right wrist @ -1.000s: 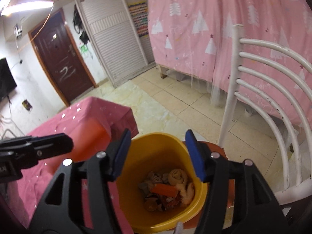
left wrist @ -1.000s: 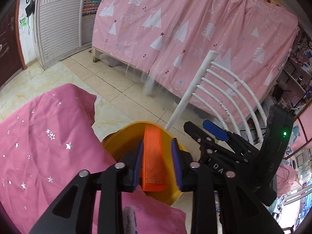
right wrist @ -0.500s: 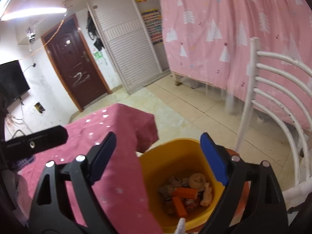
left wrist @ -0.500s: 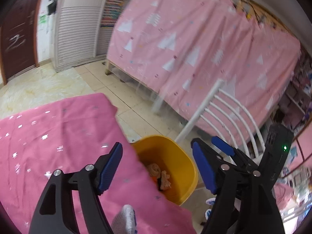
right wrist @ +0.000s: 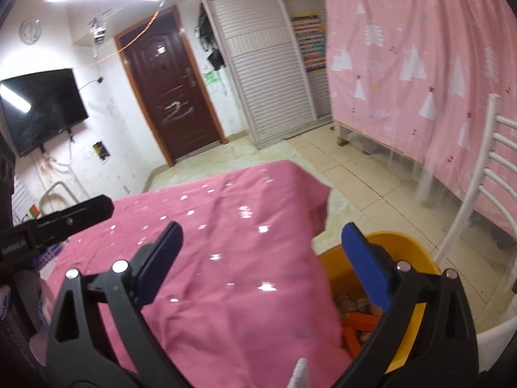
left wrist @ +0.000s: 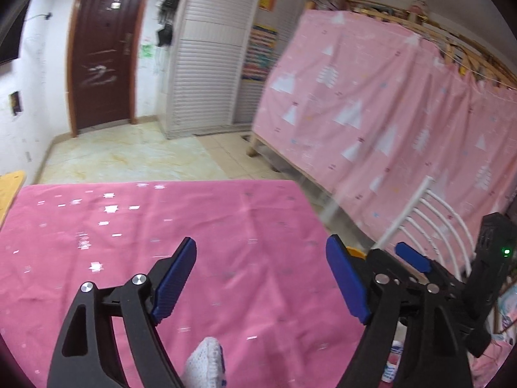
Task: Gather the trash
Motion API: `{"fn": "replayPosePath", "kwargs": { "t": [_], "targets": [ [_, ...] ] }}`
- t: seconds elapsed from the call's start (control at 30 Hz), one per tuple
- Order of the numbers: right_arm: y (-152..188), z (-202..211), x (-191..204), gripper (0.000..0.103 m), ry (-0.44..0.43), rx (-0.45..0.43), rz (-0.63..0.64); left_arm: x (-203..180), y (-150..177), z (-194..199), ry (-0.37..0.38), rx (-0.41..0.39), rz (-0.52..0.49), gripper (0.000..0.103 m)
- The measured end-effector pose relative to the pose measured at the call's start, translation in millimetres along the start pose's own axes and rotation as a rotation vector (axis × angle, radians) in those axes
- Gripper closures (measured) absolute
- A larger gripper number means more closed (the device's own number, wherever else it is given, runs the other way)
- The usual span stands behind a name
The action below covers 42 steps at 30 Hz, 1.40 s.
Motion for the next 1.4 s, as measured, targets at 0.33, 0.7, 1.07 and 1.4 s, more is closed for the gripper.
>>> {"fn": "replayPosePath", "kwargs": {
  "t": [0.33, 0.7, 1.07, 1.4],
  "targets": [
    [6.8, -11.0, 68.2, 0.006, -0.069, 0.022, 0.099, 81.5, 4.7, 31.3, -0.166, -0.071, 0.057, 0.020],
    [16.3, -19.4, 117.8, 0.006, -0.125, 0.012, 0.172, 140.6, 9.0, 58.6, -0.367, -0.148, 0.082, 0.017],
    [20.6, -25.2, 127.9, 0.006, -0.129, 0.014, 0.194, 167.9, 21.1, 61.3, -0.409, -0.134, 0.115, 0.017],
    [20.9, -28.1, 132.5, 0.006, -0.130, 0.022, 0.208, 175.0, 22.7, 59.4, -0.421, -0.128, 0.128, 0.017]
  ]
}}
Point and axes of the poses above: each gripper's, at about its wrist camera, not at the fingertips, and z roughly against the way its jaws point, x to its left, y to its underside, the point moved 6 cm from there along -z, roughly the way its jaws point, and after that the axes turned 4 degrees about z, right-handed, at the moved point
